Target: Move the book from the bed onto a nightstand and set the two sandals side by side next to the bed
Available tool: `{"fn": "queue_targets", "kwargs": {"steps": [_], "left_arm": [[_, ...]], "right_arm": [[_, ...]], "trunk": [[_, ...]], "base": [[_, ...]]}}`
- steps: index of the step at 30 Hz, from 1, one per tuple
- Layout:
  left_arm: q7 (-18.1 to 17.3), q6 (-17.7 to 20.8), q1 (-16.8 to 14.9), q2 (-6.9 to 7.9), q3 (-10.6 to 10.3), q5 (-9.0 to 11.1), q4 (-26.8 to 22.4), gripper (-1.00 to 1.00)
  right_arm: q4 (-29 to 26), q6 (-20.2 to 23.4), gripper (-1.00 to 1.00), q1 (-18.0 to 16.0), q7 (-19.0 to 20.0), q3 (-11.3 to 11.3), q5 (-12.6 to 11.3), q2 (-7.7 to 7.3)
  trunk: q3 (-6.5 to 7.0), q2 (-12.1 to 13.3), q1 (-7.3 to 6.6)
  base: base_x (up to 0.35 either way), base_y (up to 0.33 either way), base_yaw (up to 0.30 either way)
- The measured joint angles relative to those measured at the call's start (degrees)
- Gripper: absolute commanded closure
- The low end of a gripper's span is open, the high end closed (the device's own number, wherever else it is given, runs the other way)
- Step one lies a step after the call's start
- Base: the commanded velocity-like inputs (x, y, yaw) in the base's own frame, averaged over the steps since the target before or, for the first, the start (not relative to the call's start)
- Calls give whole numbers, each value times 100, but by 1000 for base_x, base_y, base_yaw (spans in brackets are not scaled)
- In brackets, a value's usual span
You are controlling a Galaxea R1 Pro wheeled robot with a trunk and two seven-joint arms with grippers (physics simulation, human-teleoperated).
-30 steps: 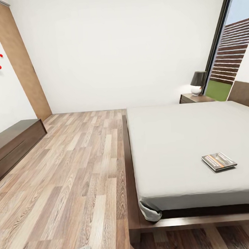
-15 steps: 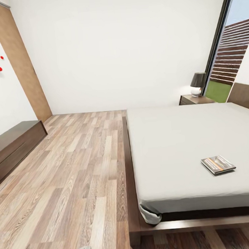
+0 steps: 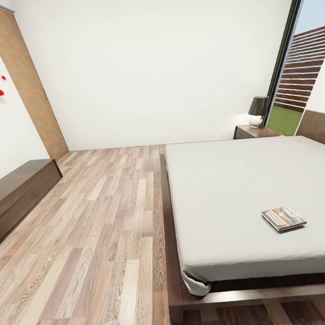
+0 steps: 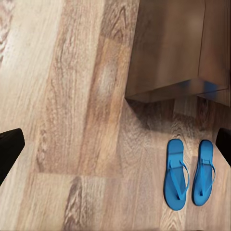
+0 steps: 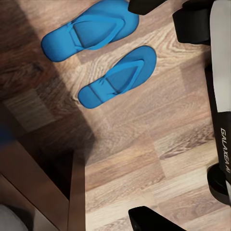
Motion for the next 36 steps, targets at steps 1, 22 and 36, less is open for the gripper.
{"fn": "queue_targets", "kwargs": {"steps": [1, 22, 36], "left_arm": [[0, 0, 0, 0, 0, 0, 0, -100], [0, 1, 0, -1, 0, 0, 0, -100], [0, 1, 0, 0, 0, 0, 0, -100]], "right_arm": [[0, 0, -100, 0, 0, 0, 0, 0], [0, 0, -100, 0, 7, -3, -7, 0], [0, 0, -100, 0, 7, -3, -5, 0]], "trunk": [[18, 40, -22], [395, 883, -483], [646, 1444, -791]], "base": [[0, 0, 0], [0, 0, 0], [0, 0, 0]]}}
